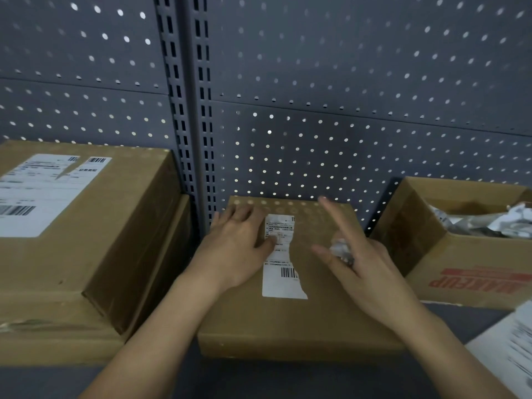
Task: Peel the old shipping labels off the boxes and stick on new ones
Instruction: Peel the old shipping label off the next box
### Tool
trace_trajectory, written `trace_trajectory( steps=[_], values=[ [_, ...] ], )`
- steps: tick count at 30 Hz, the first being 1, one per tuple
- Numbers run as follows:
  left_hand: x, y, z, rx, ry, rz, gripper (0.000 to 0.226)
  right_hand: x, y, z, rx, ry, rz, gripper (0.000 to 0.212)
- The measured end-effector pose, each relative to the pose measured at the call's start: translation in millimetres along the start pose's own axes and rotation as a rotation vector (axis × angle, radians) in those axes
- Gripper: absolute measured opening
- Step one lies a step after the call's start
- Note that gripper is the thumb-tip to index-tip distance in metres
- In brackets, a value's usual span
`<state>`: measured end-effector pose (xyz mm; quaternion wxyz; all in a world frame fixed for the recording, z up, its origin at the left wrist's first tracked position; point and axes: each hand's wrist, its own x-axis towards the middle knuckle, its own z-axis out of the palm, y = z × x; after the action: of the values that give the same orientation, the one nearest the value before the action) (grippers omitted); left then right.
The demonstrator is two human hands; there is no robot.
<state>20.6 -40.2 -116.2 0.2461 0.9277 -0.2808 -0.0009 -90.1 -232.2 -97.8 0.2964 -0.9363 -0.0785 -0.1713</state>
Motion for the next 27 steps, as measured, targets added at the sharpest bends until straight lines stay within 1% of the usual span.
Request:
trace_trajectory(
  steps=[2,3,4,9,11,12,14,18,23,27],
  values=[
    [-6.0,-0.3,-2.4,0.009,0.013,0.026,0.058,-2.1,4.3,-0.7,-0.059,0.049,-0.063,0.032],
    [-9.9,0.6,-3.6,0.005,0.019,0.03,0.057,-3.3,7.2,-1.1,-0.068,0.062,-0.075,0.022],
    [-13.7,2.2,-4.6,-0.006,0.021,0.027,0.056,-4.6,11.1,-1.4,-0.072,0.066,-0.083,0.017],
    [-25.8,6.6,-4.6,-0.12,0.032,-0.053,0.052,-9.4,15.7,-4.3,-0.013,-0.025,-0.165,0.021],
    [-26.3,8.0,-1.6,-0.134,0.023,-0.09,0.053,-10.5,15.3,-3.0,0.006,-0.117,-0.182,0.024],
    [-26.3,8.8,0.3,-0.127,0.02,-0.107,0.053,-10.4,14.3,-2.7,0.004,-0.17,-0.18,0.021],
    [-26.5,10.6,3.0,-0.103,0.03,-0.122,0.053,-9.6,10.6,-5.1,-0.048,-0.256,-0.19,0.011],
    [-26.8,11.1,5.6,-0.091,0.057,-0.126,0.052,-6.3,3.5,-13.1,-0.127,-0.38,-0.188,0.018],
    [-27.2,10.7,7.0,-0.083,0.069,-0.127,0.051,-3.5,-2.1,-13.4,-0.163,-0.466,-0.243,0.022],
    [-27.8,11.3,6.9,-0.076,0.063,-0.127,0.05,-1.6,-5.7,-13.4,-0.242,-0.48,-0.272,0.019]
  ],
)
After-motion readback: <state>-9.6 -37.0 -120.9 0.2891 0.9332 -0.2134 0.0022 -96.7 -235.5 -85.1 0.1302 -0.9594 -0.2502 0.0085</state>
